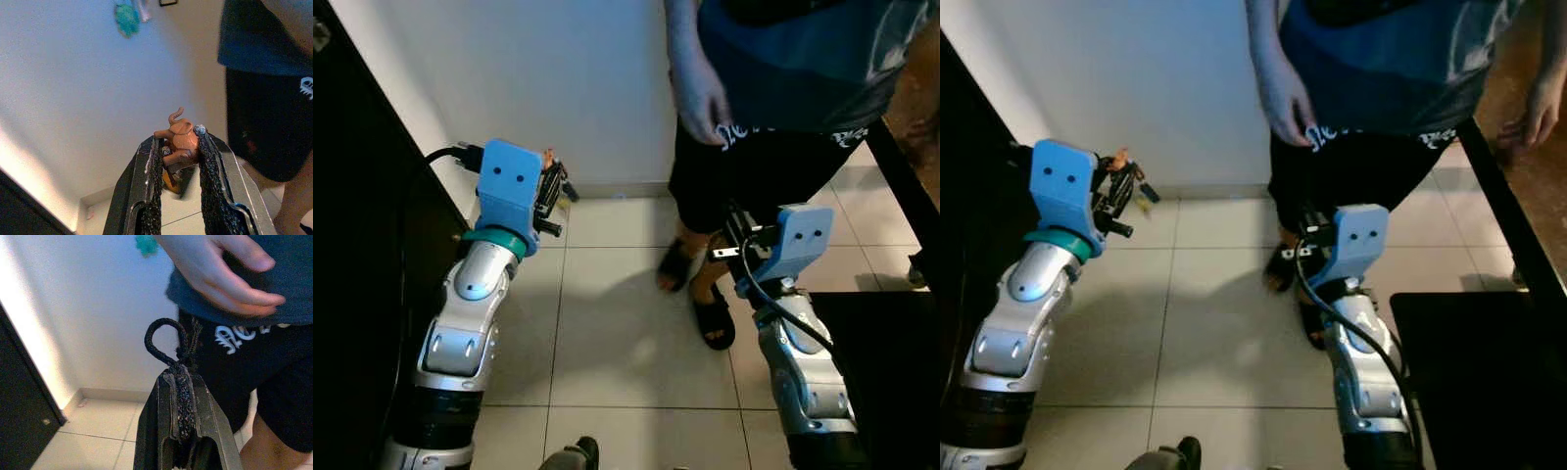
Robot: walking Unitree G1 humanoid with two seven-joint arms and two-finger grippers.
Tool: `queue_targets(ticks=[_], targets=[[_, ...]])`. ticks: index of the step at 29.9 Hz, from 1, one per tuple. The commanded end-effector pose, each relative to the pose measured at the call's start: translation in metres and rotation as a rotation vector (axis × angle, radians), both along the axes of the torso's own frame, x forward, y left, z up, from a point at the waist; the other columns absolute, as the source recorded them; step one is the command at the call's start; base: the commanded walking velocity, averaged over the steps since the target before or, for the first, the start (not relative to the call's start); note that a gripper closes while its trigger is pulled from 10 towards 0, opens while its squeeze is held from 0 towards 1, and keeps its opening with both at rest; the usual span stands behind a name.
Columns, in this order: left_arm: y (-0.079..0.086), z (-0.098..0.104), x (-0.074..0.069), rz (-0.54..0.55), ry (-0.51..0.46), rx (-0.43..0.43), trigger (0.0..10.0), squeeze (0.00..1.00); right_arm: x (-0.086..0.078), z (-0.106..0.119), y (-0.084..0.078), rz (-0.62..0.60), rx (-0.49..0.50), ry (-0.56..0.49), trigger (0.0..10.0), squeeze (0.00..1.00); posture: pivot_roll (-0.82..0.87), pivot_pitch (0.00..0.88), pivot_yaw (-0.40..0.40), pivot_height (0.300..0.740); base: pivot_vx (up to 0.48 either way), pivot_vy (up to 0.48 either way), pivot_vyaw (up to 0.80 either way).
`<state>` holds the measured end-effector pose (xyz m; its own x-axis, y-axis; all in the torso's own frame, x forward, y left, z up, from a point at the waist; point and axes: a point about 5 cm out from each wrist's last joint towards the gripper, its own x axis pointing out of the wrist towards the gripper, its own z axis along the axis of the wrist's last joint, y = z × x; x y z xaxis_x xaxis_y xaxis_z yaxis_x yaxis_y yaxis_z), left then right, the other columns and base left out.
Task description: Hang keys on a hook
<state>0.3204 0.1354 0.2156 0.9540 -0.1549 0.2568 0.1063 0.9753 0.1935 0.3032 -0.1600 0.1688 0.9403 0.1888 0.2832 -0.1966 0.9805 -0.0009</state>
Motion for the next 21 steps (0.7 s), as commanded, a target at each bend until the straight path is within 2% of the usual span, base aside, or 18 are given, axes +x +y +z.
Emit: queue_targets(ticks=[1,9,21], targets=[[0.0025,-0.0045,0.0,0.014,0.012,0.002,10.0,0.0,-0.0017,-0.004,0.0011,0.005,-0.006,0.011,10.0,0.0,0.01,0.054,0.12,0.74,0.48,0.0,0.0],[0.0021,-0.0044,0.0002,0.014,0.012,0.001,10.0,0.0,-0.0012,-0.0036,0.0009,0.006,-0.007,0.01,10.0,0.0,0.01,0.056,0.119,0.74,0.48,0.0,0.0],[0.0004,-0.0041,-0.0009,0.011,0.01,-0.004,10.0,0.0,-0.0016,-0.0023,0.0006,0.009,-0.01,0.008,10.0,0.0,0.0,0.055,0.115,0.74,0.348,0.0,0.0]])
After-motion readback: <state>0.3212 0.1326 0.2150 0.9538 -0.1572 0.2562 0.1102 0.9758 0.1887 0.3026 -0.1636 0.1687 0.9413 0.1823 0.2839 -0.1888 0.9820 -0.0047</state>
